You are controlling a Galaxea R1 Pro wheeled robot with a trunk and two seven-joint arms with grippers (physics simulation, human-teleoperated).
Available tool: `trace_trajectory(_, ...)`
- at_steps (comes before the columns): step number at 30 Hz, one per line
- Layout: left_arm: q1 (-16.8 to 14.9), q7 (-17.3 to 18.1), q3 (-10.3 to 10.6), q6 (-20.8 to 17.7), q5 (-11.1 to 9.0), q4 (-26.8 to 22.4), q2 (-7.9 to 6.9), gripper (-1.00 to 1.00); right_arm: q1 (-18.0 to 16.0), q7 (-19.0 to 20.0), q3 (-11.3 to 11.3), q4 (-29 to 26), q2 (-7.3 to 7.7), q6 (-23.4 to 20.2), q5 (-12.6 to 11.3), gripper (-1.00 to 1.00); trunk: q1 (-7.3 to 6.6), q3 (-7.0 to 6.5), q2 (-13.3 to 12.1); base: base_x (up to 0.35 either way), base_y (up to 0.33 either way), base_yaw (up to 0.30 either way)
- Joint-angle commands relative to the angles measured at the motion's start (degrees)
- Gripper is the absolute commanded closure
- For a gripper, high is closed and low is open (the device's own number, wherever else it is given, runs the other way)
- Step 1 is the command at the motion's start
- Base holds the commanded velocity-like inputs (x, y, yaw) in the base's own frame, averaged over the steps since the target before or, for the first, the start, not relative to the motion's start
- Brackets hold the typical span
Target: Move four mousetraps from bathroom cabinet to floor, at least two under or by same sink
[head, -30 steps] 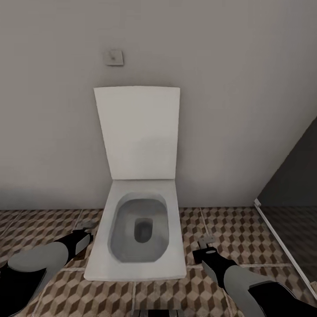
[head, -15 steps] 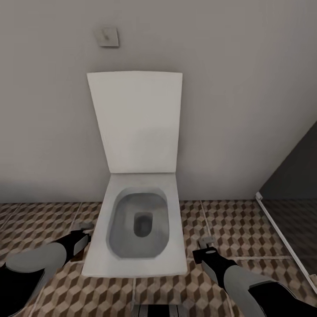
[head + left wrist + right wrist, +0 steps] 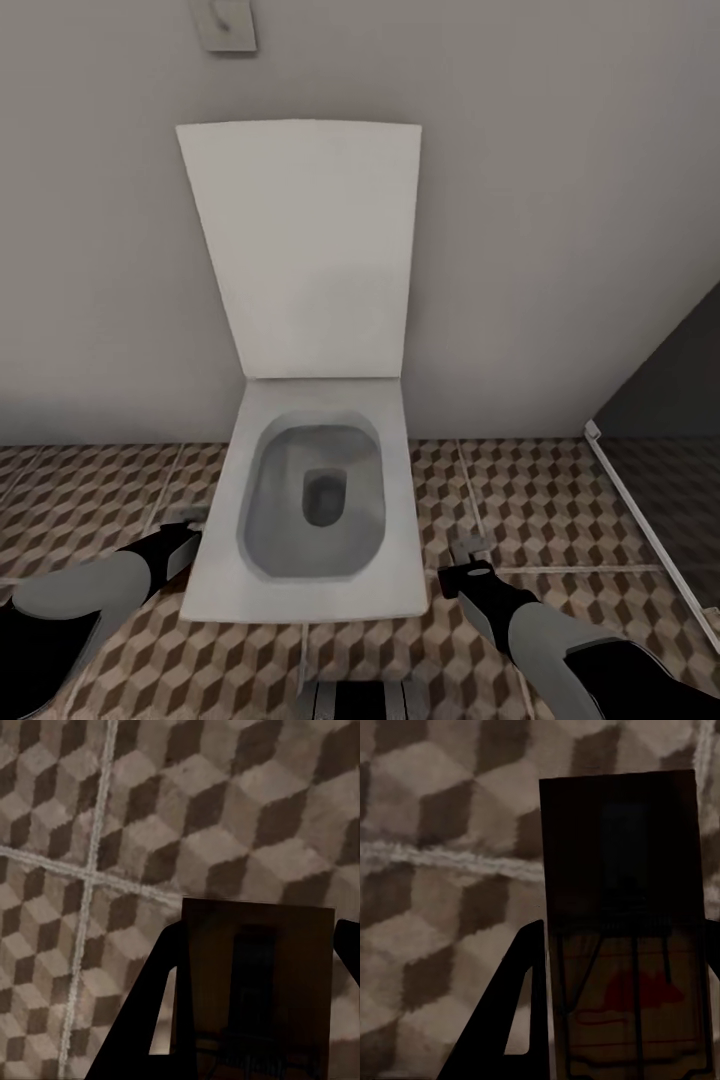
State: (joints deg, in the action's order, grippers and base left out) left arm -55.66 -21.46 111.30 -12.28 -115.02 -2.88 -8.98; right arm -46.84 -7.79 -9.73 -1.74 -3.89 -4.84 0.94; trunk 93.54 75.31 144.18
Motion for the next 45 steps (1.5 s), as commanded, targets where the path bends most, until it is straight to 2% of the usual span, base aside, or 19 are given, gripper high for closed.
trace_trajectory(1,-0.05,-0.43,0.41,-0.11,-0.20,-0.26,-0.07,1.00,-0.01,-0.12,-0.44,-0.11,-0.03,-0.41,0.02,1.00,0.01,0.27,0.03,0.000,0.000,0.000)
trace_trajectory(34,-0.05,-0.40,0.41,0.01,-0.22,-0.29,0.02,1.00,-0.08,-0.27,-0.58,-1.54,-0.04,0.53,0.08,1.00,0.86,7.58,0.48,0.000,0.000,0.000)
trace_trajectory(39,-0.07,-0.38,0.41,0.09,-0.36,-0.12,0.16,1.00,-0.21,-0.54,-0.57,-2.40,-0.01,3.22,0.11,1.00,0.86,7.58,0.48,0.000,0.000,0.000)
trace_trajectory(45,-0.07,-0.45,0.29,0.23,-0.33,-0.01,0.48,1.00,-0.49,-0.64,-0.55,-2.55,0.03,3.74,0.04,1.00,0.86,7.58,0.48,0.000,0.000,0.000)
